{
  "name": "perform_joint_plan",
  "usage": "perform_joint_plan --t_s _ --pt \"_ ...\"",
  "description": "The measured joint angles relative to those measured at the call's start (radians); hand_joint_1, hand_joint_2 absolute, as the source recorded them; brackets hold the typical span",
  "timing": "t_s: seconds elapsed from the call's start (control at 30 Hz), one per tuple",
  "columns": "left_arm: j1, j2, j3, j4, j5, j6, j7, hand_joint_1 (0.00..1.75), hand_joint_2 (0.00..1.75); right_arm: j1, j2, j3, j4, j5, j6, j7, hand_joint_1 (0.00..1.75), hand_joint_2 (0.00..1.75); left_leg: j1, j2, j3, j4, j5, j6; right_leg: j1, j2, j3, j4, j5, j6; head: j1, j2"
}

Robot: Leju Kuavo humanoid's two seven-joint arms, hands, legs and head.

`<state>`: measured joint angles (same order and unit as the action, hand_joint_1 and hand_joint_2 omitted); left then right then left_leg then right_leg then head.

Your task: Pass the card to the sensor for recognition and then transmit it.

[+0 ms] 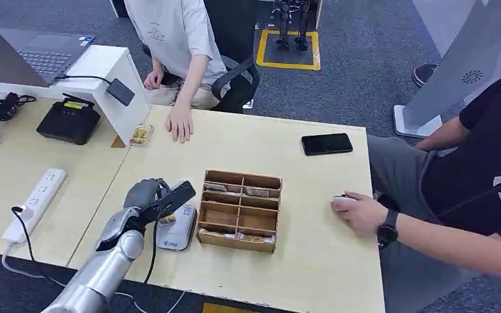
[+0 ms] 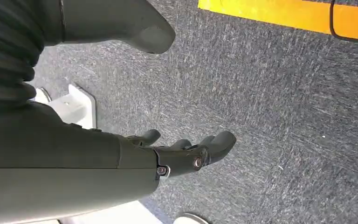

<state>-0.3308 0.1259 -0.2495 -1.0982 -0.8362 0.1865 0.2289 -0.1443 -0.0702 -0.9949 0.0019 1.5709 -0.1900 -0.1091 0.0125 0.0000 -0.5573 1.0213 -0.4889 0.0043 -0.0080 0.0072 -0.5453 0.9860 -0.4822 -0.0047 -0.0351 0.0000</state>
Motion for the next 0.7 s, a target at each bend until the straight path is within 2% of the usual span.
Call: perform_joint_plan --t_s 0.53,0.7 --pt "0.001 0.002 -0.018 -0.020 -0.077 -0.002 -0.032 1.75 1.75 0.000 0.000 0.000 0.000 0.000 0.003 -0.005 0.00 1.75 0.000 0.000 0.000 0.000 0.000 0.000 0.000 0.000 0.000 0.000 0.000 0.000 0.000 0.000" --pt "0.002 0.002 -0.018 -0.022 -0.068 -0.010 -0.042 1.75 1.75 0.000 0.000 0.000 0.000 0.000 0.003 -0.013 0.00 1.75 0.000 0.000 0.000 0.000 0.000 0.000 0.000 0.000 0.000 0.000 0.000 0.000 0.000 0.000"
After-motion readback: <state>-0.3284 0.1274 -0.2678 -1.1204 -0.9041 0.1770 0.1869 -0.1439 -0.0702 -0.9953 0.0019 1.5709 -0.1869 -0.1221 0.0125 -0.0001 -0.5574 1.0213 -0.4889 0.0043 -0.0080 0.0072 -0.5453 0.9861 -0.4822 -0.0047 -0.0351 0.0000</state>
